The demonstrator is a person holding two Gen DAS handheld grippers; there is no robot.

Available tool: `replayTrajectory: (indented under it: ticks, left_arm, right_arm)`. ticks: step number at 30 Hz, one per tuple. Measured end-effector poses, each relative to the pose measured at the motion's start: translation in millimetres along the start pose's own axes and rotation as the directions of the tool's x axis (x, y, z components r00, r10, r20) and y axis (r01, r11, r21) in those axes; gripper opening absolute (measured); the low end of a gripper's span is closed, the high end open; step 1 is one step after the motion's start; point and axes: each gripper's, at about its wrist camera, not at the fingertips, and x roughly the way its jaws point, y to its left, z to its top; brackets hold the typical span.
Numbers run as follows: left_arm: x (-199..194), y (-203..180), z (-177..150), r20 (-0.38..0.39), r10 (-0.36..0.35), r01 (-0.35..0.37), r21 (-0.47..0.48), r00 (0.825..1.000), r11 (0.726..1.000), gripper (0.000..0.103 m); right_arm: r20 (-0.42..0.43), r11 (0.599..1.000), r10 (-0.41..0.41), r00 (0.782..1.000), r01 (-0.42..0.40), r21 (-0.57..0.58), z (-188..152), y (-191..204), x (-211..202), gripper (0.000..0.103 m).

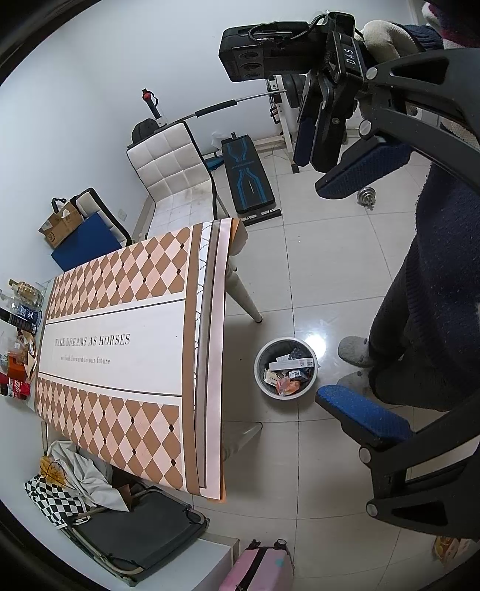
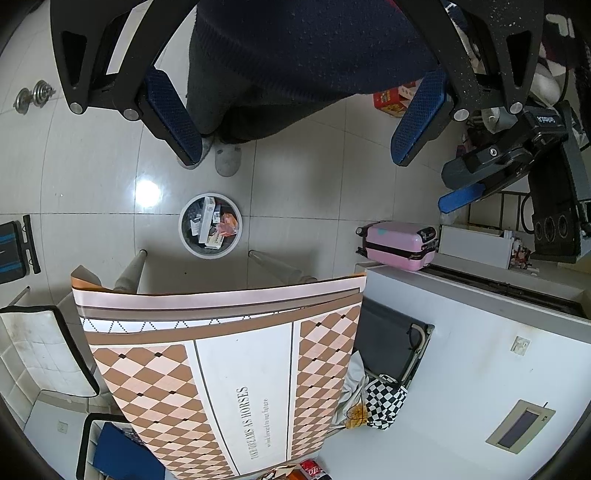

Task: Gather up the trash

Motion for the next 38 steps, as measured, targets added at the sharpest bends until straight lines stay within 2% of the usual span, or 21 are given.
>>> replayTrajectory:
  ticks: [38]
  left_arm:
    - [1.4,-10.0,2.2,0.001,-0.009,0.009,-0.004,1.000,1.000,0.103]
  right_arm:
    - [-0.018,1.000,0.004,1.000,-0.004,0.002,4.2,-4.7,-3.7,0.103]
